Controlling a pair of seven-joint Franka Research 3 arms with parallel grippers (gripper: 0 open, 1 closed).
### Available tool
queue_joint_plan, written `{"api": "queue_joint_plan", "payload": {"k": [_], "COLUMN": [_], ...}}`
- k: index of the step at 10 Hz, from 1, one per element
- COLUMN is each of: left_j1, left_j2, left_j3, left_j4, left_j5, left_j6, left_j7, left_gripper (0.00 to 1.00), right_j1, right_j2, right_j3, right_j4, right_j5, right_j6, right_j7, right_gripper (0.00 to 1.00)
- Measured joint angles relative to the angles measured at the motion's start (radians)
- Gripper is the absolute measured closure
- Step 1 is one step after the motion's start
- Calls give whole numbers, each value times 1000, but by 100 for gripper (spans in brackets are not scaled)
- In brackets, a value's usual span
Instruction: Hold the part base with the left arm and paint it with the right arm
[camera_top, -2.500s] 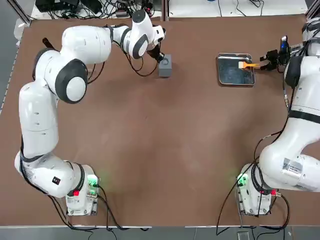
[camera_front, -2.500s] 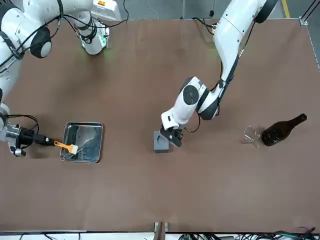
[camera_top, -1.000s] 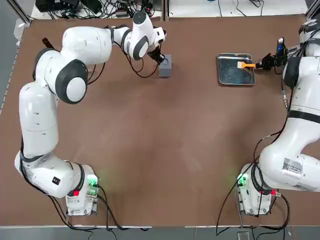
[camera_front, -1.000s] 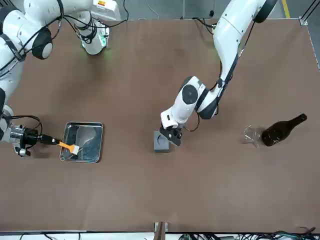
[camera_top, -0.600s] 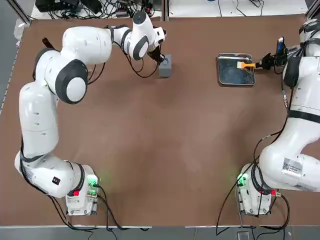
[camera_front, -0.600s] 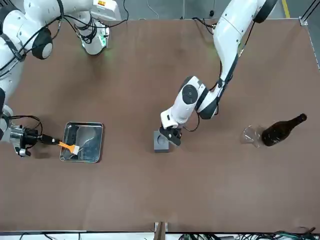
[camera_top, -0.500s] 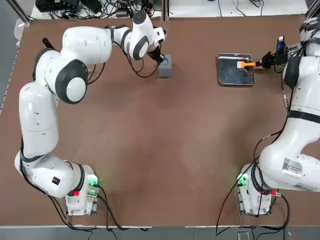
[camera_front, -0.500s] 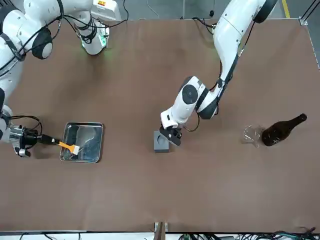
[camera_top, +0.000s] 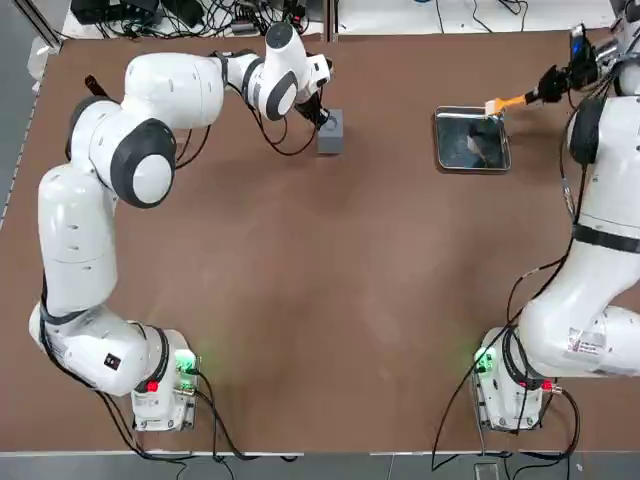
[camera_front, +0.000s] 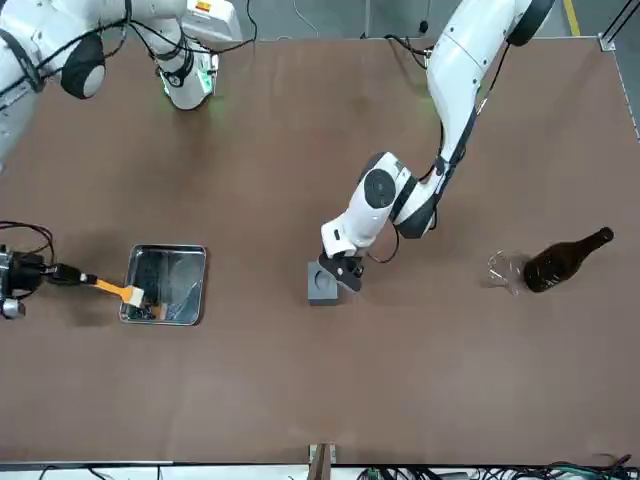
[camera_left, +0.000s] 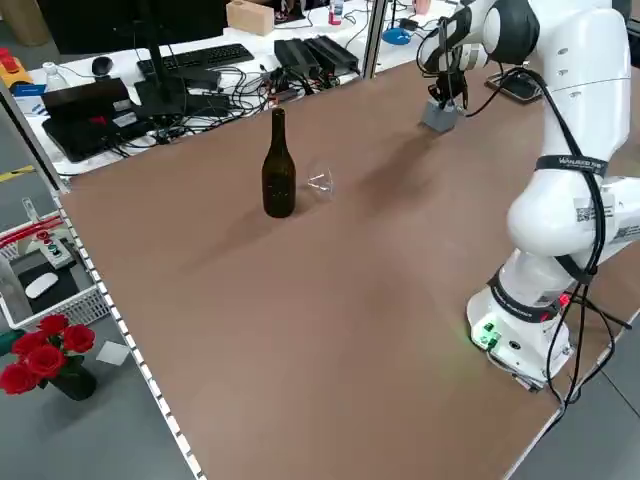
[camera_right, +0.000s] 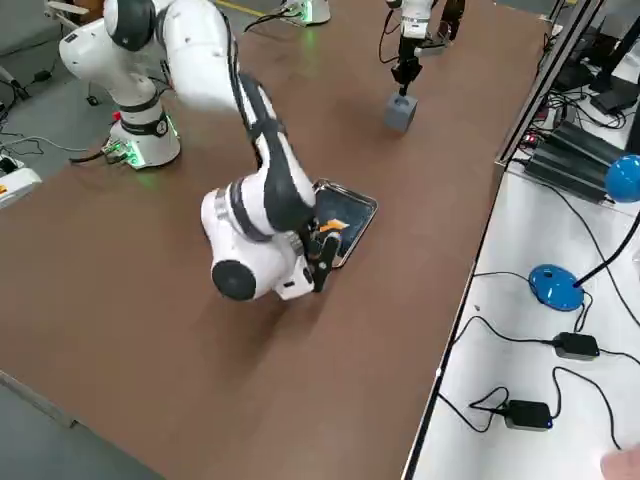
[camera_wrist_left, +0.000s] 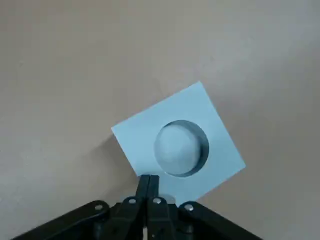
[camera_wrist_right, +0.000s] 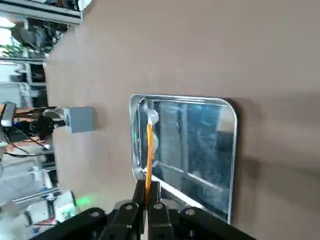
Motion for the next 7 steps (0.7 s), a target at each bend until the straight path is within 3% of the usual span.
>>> {"api": "queue_joint_plan", "payload": {"k": [2,4,7], "left_j1": [0,0,1], "left_j2": [0,0,0], "left_j3": [0,0,0], "left_j4": [0,0,0], "left_j5": [0,0,0], "left_j6": [0,0,0], "left_j7": [0,0,0], "left_gripper": [99,99,99], "right_j1": [76,155,170], "right_j2": [-84,-191,-382], "right_j3": [-18,14,210], "right_j4": [-13,-103,-312], "right_j5": [-134,-281,-508], "right_j6": [125,301,546], "right_j7": [7,45,236], "right_gripper": [96,96,96]}}
